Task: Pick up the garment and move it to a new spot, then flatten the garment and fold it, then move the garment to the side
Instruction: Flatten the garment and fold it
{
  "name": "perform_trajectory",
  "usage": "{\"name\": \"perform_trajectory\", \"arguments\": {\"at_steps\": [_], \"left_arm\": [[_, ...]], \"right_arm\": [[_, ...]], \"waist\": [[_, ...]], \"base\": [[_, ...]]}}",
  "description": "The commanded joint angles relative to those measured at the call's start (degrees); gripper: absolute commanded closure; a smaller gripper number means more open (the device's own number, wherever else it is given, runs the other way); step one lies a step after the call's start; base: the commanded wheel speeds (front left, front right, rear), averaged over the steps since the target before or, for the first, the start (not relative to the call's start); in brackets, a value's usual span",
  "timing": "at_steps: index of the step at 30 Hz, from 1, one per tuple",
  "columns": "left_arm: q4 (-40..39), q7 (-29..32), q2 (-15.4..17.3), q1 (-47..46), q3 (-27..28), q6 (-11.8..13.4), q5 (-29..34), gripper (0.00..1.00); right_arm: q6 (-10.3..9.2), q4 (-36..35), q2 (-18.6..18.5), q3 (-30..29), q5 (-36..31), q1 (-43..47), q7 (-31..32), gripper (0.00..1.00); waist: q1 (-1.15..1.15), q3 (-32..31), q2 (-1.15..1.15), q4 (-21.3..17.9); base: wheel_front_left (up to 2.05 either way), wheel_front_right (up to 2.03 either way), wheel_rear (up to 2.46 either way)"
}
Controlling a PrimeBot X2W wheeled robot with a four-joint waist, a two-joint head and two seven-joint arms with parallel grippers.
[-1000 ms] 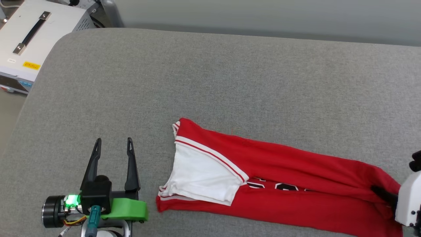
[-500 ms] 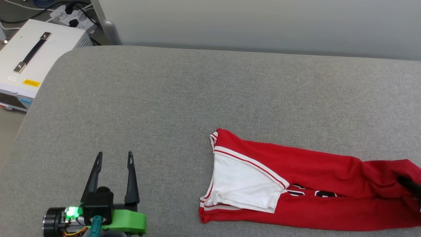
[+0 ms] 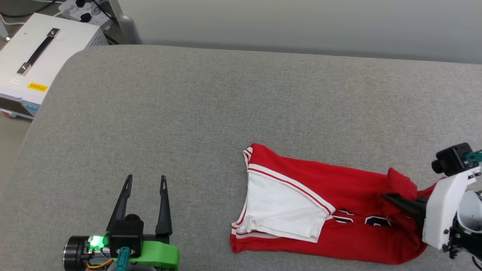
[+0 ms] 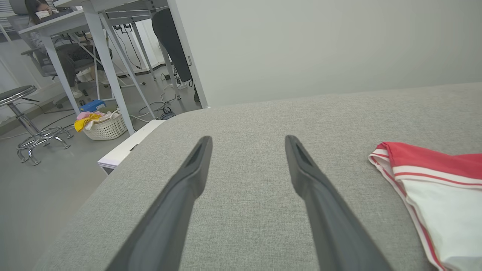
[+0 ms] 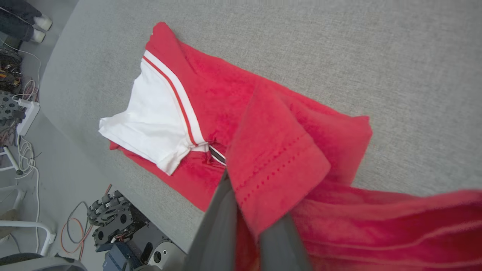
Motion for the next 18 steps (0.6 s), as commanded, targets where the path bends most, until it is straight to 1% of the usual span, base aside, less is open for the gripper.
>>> {"name": "perform_trajectory", "arguments": {"at_steps": [1, 5, 9, 18], "left_arm": [[0.21, -0.33, -0.52, -1.12, -0.09, -0.35, 0.18, 0.0], [0.42, -0.33, -0.81, -1.92, -0.26, -0.59, 0.16, 0.0], [0.44, -0.33, -1.07, -2.75, -0.38, -0.71, 0.2, 0.0], [0.51, -0.33, -1.72, -4.56, -0.91, -0.94, 0.34, 0.0]], "right_arm": [[-0.03, -0.78, 0.94, 0.97, -0.98, -1.99, 0.34, 1.0], [-0.03, -1.07, 3.28, 4.84, -3.02, -5.84, 0.95, 1.0], [-0.03, 0.39, 5.31, 9.13, -4.99, -10.18, 0.41, 1.0], [-0.03, 7.31, 11.08, 20.65, -8.66, -20.94, -3.01, 1.0]], "waist": [[0.0, 0.56, 0.0, 0.55], [0.0, 1.34, 0.0, 1.3], [0.0, 2.27, 0.0, 2.03], [0.0, 4.49, 0.0, 3.41]], "base": [[0.0, 0.0, 0.0], [0.0, 0.0, 0.0], [0.0, 0.0, 0.0], [0.0, 0.0, 0.0]]}}
